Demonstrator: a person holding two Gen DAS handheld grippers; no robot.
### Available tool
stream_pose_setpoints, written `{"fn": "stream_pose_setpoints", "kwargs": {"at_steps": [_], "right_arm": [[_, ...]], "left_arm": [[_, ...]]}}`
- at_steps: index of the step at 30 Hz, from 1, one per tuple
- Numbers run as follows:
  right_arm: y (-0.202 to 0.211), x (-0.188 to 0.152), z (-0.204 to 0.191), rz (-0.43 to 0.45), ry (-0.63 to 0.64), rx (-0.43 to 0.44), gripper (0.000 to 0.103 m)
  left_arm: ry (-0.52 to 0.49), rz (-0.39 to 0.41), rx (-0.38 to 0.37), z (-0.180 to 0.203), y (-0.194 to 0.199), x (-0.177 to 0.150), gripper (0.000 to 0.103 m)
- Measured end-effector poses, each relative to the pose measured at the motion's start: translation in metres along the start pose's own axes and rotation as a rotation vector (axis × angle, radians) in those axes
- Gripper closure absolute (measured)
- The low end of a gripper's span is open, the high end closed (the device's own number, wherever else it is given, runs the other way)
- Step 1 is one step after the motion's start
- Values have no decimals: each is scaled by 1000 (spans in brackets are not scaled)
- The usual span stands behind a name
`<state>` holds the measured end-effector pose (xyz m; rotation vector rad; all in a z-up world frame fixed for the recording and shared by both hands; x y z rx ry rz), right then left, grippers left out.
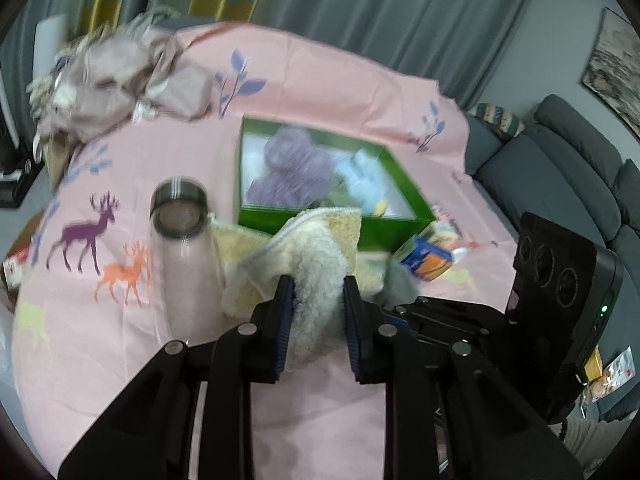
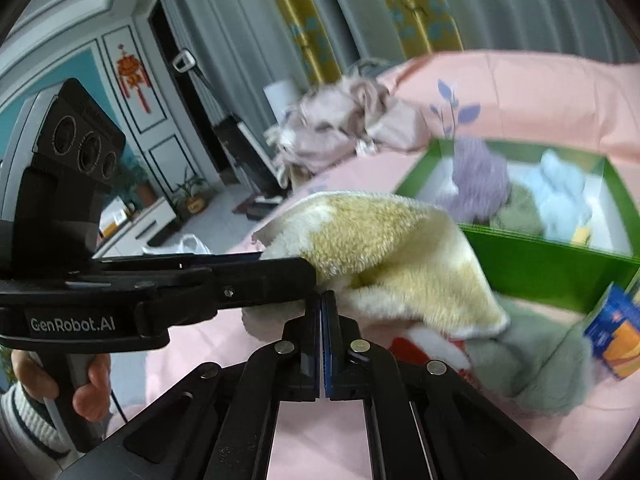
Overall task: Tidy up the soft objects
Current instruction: 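Grasp the cream towel with the right gripper and lift it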
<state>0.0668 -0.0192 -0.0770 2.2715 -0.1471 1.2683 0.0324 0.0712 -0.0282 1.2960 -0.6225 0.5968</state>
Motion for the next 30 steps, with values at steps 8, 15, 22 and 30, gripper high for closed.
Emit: {"fn": "stream_pose_setpoints", "kwargs": {"at_steps": [8, 15, 22, 30], "right_arm": [[15, 14, -15, 23, 41, -1, 101], [-4, -13, 9, -96, -27, -22, 66], [-8, -29, 24, -127, -89, 25, 35], [-29, -50, 21, -217, -70, 2, 35]], "left_arm": [[-12, 41, -33, 13, 19, 18, 83], [17, -107, -38, 8, -25, -4, 84], [36, -148, -26, -1, -34, -11, 83], [31, -230, 22, -15, -40, -46, 80]]}}
Point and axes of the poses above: each gripper's, at about its wrist camera, not at the fingertips, and y roughly against the way its jaws point, z to its right, x to its top, the point moved 5 cm from there along -y, roughly the way its jaws point, and after that the axes turned 15 degrees about x, right-handed, at the moved point
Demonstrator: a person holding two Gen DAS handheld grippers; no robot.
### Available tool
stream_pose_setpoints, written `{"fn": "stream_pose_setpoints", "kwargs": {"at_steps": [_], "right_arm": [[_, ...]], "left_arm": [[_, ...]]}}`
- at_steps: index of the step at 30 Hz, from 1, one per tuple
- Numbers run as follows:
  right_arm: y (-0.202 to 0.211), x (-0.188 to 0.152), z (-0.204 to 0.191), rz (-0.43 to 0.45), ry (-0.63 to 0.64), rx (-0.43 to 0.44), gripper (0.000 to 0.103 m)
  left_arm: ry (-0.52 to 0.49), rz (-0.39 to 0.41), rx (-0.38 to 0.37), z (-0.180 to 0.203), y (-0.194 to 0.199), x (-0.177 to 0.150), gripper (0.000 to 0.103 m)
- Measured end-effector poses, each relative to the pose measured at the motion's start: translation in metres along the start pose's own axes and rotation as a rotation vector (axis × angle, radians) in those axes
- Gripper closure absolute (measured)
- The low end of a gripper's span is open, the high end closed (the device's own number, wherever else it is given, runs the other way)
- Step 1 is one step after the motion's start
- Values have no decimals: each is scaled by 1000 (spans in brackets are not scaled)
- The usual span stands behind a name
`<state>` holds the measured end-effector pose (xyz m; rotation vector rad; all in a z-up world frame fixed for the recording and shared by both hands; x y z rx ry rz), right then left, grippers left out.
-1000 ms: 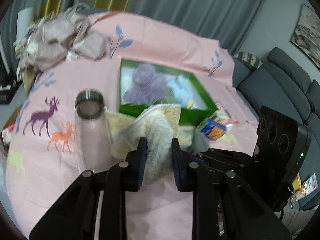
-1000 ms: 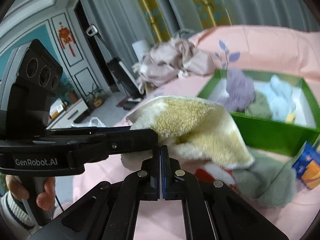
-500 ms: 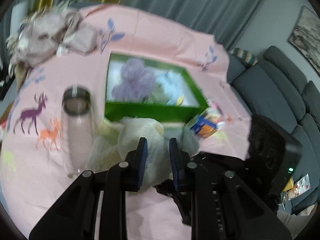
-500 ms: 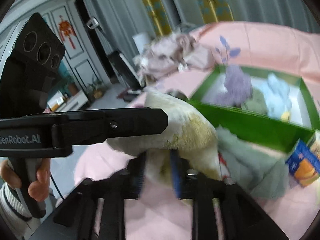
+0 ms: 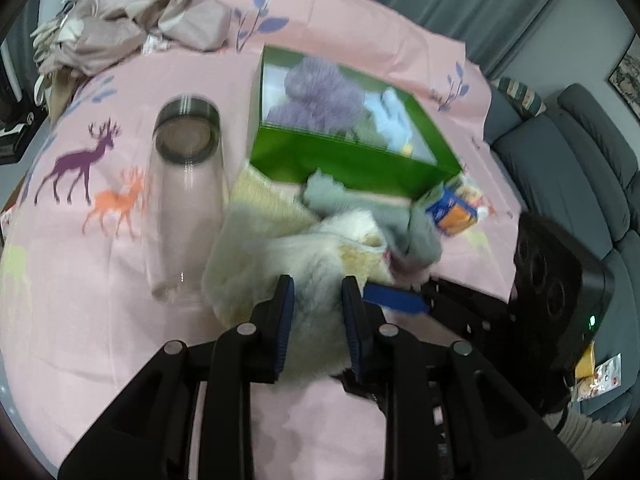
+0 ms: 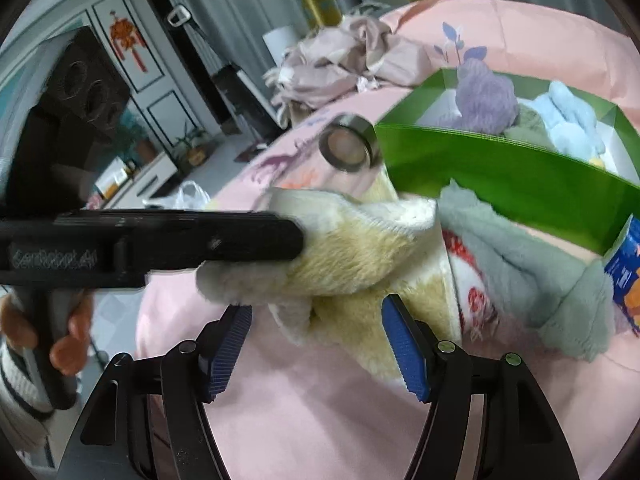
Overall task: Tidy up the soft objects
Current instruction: 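Grasp the cream towel with the right gripper and lift it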
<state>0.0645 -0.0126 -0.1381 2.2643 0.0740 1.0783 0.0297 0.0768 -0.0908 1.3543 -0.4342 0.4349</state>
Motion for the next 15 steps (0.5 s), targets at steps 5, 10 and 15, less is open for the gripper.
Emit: {"fn": "stream_pose_setpoints", "kwargs": {"at_steps": [5, 10, 15], "right_arm": [[-27, -4, 1, -85, 47, -104, 48], [-24, -2, 6, -71, 41, -110, 89], [-3, -5, -10, -6, 70, -69, 92]], "left_arm": [[17, -38, 15, -4, -11, -11, 80], [29, -54, 9, -4, -15, -16, 81], [44, -2, -47, -1, 5, -15, 82]]}}
Point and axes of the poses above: each gripper's, at about its wrist camera, not at the fingertips, and y roughly against the way its jaws point, z to its right, x to its top, the point moved 5 cm from there along -y, roughly the way its jaws point, and after that the axes turned 15 degrees about x, right-handed, at the moved point
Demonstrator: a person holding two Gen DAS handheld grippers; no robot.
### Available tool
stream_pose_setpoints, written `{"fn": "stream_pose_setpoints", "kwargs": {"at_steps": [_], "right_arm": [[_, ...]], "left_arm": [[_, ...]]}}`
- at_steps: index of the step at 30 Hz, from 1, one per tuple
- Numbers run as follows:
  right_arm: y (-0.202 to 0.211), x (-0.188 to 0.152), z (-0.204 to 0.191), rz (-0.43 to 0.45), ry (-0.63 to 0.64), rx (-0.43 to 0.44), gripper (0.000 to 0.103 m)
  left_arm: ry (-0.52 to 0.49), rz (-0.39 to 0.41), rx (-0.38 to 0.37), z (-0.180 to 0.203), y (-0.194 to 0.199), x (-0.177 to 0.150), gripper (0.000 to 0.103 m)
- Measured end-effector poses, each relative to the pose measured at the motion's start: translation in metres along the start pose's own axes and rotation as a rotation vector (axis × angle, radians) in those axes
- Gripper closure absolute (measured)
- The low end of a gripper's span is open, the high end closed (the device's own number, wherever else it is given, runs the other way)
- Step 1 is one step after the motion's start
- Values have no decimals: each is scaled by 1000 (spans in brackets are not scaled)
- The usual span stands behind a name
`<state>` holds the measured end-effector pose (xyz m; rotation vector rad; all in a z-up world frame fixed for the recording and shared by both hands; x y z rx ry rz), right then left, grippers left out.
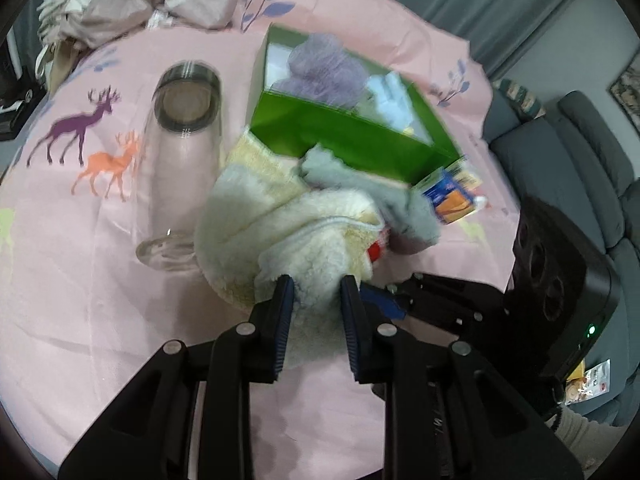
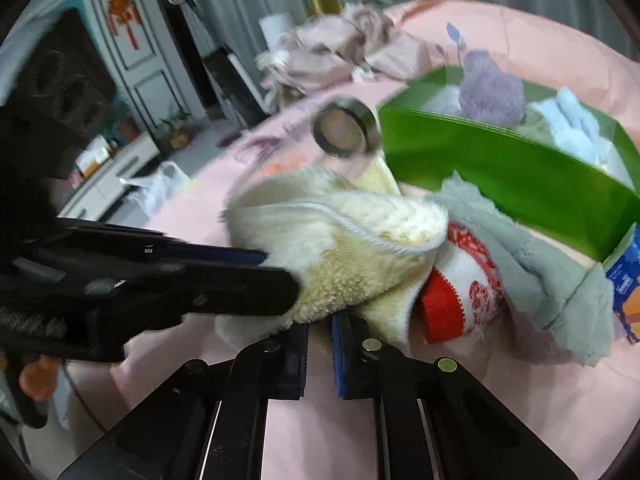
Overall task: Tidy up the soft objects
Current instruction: 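Grasp the cream towel with the right gripper and lift it, then carry the cream towel over the green box and open the right gripper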
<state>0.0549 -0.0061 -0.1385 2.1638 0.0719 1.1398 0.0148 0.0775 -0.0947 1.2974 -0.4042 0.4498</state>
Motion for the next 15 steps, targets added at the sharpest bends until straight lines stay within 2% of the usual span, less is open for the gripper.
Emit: {"fn": "stream_pose_setpoints", "kwargs": {"at_steps": [6, 15], "right_arm": [[46, 14, -19, 136, 43, 29, 92], [91, 44, -29, 276, 98, -13, 92]], "left_arm": [[-8, 90, -62, 13, 40, 13, 81], [-100, 188, -75, 51, 73, 50, 82]]}}
Point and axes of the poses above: each gripper's, at about its wrist camera, not at the fingertips, and y roughly against the way its jaws point, z to its right, x to its top, the point moved 5 cm from there along -y, roughly the way its jaws point, and after that the axes turned 15 degrees about x, right-handed, at the moved point
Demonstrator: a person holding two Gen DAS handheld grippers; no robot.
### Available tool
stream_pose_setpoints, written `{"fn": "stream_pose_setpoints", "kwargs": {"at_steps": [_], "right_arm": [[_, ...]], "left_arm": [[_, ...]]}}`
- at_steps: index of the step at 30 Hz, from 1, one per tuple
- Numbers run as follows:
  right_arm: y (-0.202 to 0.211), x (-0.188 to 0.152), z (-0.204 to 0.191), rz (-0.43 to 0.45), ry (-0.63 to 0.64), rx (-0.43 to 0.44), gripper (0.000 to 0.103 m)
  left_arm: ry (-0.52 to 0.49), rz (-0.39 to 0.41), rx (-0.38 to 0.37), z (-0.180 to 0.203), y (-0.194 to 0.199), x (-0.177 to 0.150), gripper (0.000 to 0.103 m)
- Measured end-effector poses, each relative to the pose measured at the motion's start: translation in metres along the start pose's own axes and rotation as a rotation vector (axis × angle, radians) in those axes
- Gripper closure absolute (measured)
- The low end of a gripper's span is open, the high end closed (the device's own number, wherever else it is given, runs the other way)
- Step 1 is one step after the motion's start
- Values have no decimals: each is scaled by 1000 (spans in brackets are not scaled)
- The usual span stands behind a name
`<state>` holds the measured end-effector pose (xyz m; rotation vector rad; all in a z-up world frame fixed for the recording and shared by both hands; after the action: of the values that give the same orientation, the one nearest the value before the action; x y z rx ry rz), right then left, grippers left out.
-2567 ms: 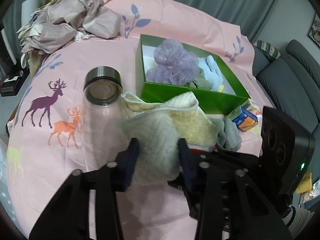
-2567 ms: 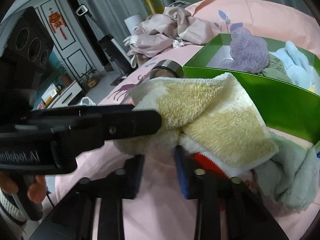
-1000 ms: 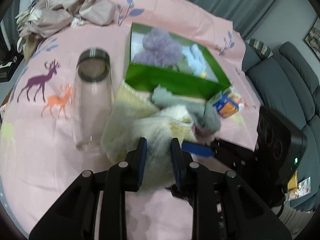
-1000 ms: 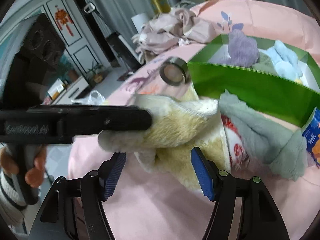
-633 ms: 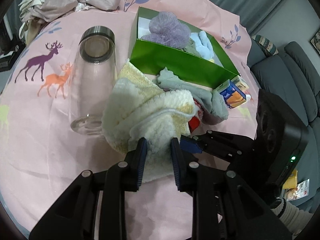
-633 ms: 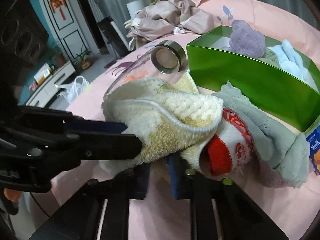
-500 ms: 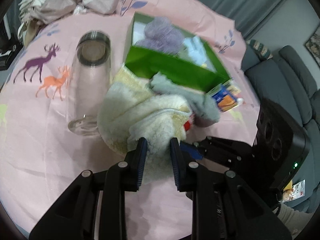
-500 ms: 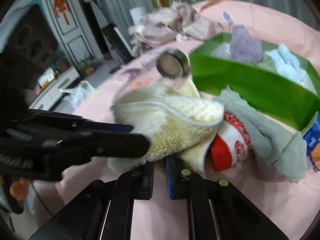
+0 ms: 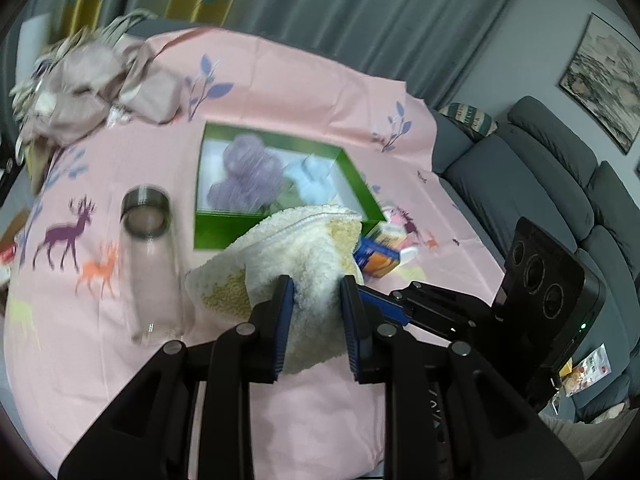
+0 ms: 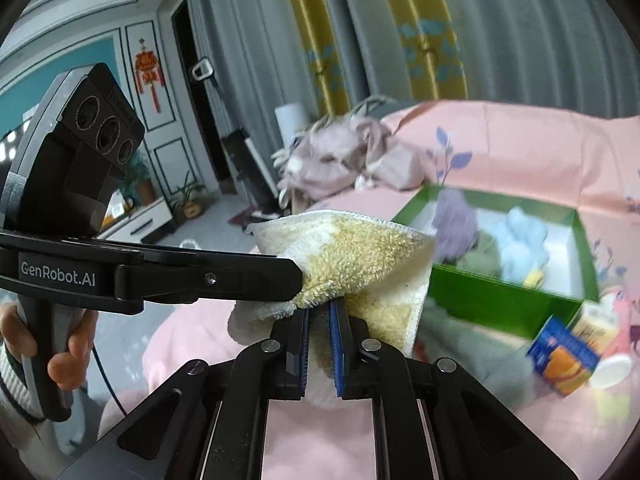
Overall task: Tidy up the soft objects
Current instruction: 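Carry the cream towel over the green box and open the right gripper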
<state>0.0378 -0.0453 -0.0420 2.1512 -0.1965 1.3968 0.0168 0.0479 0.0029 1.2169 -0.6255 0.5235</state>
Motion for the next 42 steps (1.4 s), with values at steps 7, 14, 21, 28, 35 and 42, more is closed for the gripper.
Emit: {"fn": "stream_pose_setpoints", "kwargs": {"at_steps": [7, 14, 21, 28, 35, 42], "right_arm": [[21, 46, 25, 92, 39, -77, 92], [35, 88, 64, 159, 51, -133, 92], [34, 116, 105, 185, 53, -189, 92], [19, 119, 145, 161, 29, -227, 92], [-15, 100, 189, 48, -66, -247, 92], [-21, 78, 211, -33, -100, -337, 55]], "left_arm": [[-60, 59, -25, 23, -7, 54, 82], [-77, 82, -54, 43, -30, 111, 82], [-103, 92, -40, 56, -62, 150, 82], [-91, 53, -18, 53, -104, 165, 81], [-22, -63, 67, 32, -164, 159, 69], [34, -142, 148, 6, -188, 143, 11]]}}
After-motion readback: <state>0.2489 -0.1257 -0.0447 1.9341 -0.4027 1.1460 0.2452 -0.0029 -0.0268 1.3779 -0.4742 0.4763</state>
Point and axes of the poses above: each gripper's, at about its wrist camera, not at the fingertips, and y roughly against the way its jaws point, z to its right, x to its top, the point moved 5 cm from there along -y, roughly the way its jaws point, and after that the axes turned 15 degrees about x, right-handed, at the moved point
